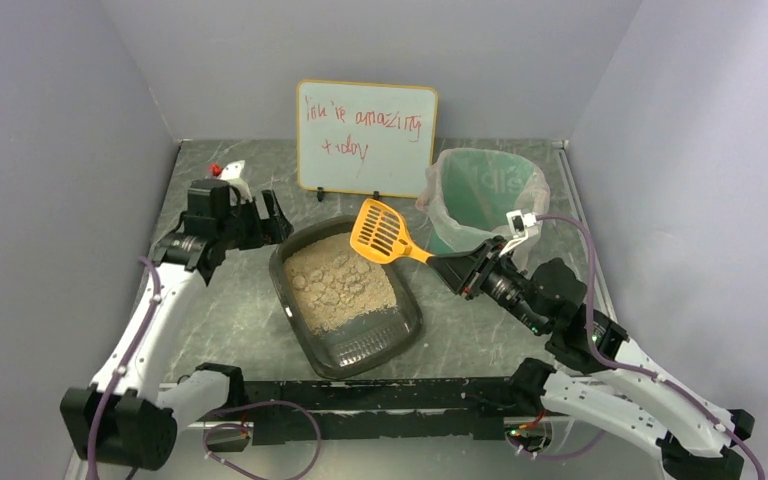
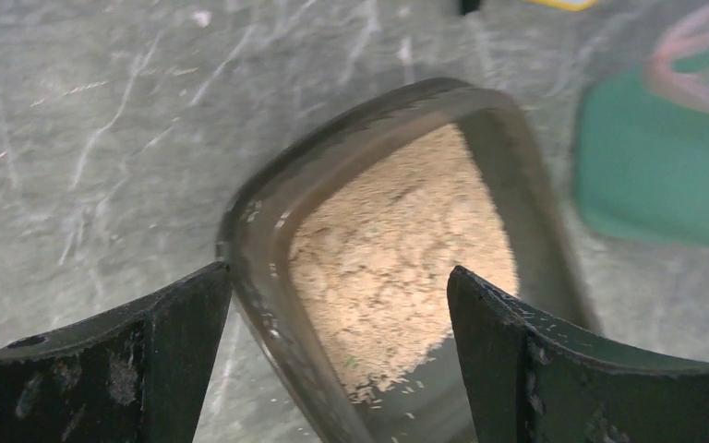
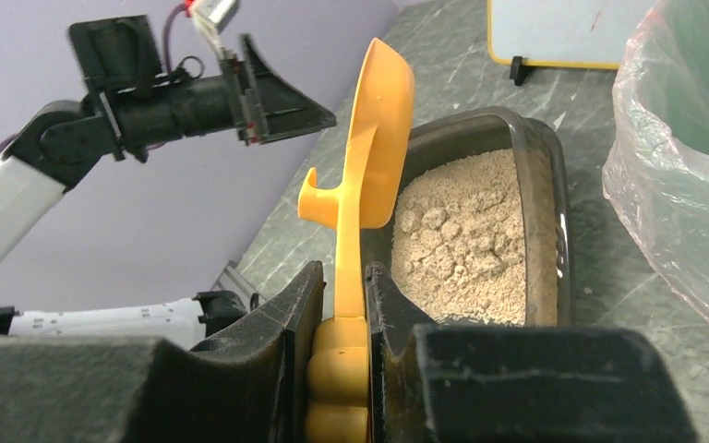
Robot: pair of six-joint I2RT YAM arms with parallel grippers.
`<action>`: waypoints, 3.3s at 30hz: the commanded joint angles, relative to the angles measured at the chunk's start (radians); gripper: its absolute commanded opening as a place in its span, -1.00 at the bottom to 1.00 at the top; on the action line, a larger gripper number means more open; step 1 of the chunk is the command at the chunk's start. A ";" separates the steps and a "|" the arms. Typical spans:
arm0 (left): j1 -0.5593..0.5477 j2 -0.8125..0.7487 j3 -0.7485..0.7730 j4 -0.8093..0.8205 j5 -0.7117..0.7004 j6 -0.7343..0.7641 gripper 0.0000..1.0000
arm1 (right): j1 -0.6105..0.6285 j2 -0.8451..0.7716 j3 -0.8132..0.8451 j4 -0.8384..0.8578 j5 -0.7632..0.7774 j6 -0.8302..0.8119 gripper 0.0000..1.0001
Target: Clean the litter box
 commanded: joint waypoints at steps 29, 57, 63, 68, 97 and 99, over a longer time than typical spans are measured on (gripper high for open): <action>-0.267 0.444 0.099 -0.016 -0.514 0.047 -0.14 | 0.002 0.233 0.249 -0.399 -0.150 -0.041 -1.00; -0.288 0.217 -0.017 -0.175 -0.498 0.021 -0.65 | 0.002 0.349 0.299 -0.489 0.025 -0.017 -1.00; -0.289 0.171 -0.033 -0.174 -0.478 0.031 -0.46 | 0.000 0.432 0.313 -0.476 -0.014 0.046 -1.00; -0.289 0.180 -0.032 -0.163 -0.445 0.052 -0.13 | -0.005 0.534 0.354 -0.517 -0.019 0.151 -1.00; -0.289 -0.101 -0.120 0.065 -0.436 0.088 0.36 | -0.065 0.646 -0.086 0.183 -0.165 0.555 -1.00; -0.289 -0.092 -0.120 0.065 -0.429 0.091 0.36 | -0.066 0.649 -0.130 0.276 -0.169 0.557 -1.00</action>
